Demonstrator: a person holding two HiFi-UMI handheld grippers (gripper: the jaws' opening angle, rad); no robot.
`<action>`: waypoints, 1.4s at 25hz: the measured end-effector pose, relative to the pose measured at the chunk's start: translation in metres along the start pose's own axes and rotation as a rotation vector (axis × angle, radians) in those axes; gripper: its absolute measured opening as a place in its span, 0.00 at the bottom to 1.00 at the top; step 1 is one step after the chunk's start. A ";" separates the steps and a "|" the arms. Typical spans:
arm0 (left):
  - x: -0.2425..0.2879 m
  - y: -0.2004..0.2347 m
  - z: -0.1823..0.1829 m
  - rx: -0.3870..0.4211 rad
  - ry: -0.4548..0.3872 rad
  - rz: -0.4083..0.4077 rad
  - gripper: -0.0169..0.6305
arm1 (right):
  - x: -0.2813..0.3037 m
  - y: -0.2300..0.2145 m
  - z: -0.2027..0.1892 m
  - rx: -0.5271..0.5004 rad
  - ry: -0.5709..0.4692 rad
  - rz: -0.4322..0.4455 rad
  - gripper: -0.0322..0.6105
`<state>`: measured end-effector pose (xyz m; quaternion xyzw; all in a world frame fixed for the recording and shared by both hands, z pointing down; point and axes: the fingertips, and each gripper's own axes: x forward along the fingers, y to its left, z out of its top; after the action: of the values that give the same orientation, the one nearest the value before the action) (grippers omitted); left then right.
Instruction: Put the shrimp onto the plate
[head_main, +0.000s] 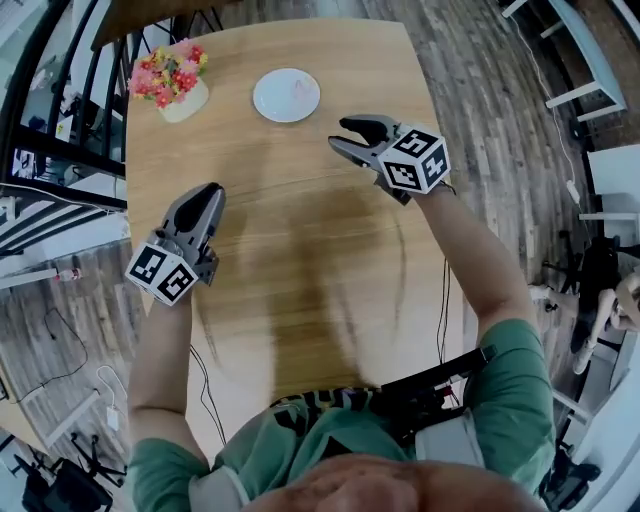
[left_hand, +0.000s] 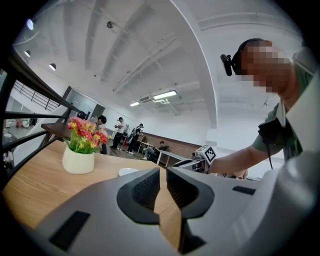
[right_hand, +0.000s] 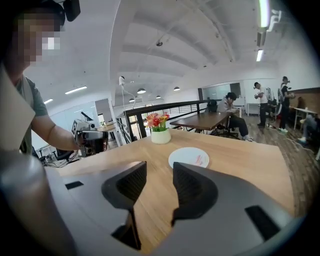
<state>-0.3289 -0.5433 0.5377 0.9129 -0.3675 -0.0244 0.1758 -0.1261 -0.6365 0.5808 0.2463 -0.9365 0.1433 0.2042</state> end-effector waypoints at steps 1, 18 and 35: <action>-0.011 -0.009 0.006 0.002 -0.009 0.006 0.10 | -0.014 0.007 0.003 0.015 -0.017 -0.002 0.29; -0.173 -0.146 0.089 0.052 -0.096 0.056 0.10 | -0.162 0.173 0.027 0.145 -0.129 -0.023 0.06; -0.418 -0.263 0.103 0.159 -0.095 0.000 0.10 | -0.198 0.412 0.040 0.222 -0.230 -0.024 0.06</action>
<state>-0.4771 -0.1142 0.3166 0.9217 -0.3763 -0.0385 0.0852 -0.1953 -0.2263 0.3872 0.2934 -0.9291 0.2142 0.0689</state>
